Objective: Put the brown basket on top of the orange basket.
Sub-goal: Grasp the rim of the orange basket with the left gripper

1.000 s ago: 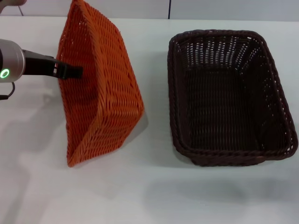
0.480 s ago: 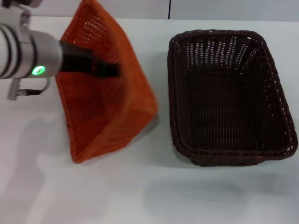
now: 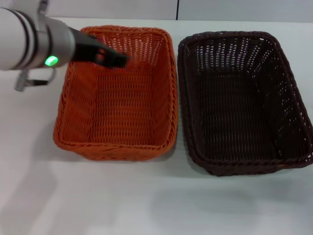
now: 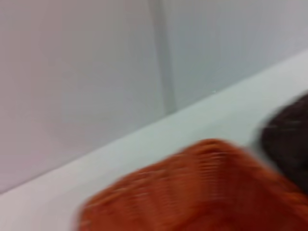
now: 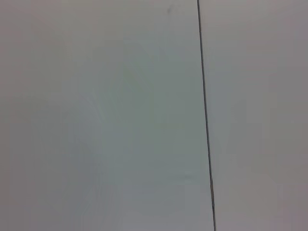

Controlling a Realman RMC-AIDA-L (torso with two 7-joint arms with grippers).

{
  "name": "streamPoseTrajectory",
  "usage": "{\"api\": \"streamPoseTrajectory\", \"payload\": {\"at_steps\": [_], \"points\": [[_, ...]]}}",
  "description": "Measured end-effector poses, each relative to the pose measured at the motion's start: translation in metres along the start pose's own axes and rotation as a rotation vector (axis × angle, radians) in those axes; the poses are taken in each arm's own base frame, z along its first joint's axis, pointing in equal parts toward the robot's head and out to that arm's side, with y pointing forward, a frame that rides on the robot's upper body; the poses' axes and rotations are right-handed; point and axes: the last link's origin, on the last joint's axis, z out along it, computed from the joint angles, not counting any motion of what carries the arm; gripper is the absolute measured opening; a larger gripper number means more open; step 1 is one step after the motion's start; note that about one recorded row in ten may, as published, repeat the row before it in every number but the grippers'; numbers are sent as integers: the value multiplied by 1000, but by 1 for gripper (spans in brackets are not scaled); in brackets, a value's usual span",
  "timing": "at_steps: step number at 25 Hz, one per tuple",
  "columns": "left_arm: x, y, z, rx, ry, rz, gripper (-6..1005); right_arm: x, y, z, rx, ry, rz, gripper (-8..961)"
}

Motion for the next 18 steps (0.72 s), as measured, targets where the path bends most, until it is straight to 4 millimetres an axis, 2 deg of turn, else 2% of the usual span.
{"api": "streamPoseTrajectory", "payload": {"at_steps": [1,4,6,18], "points": [[-2,-22,-4,108,-15,-30,781,0,0,0,0,1,-1,766],[-5,-31,-3,147,-30,-39,781,0,0,0,-1,1,-1,766],[-16,-45,9,191,-92,-58,781,0,0,0,-3,1,-1,766],[-32,-47,25,175,-163,-87,781,-1,1,1,-9,-3,-3,767]]}}
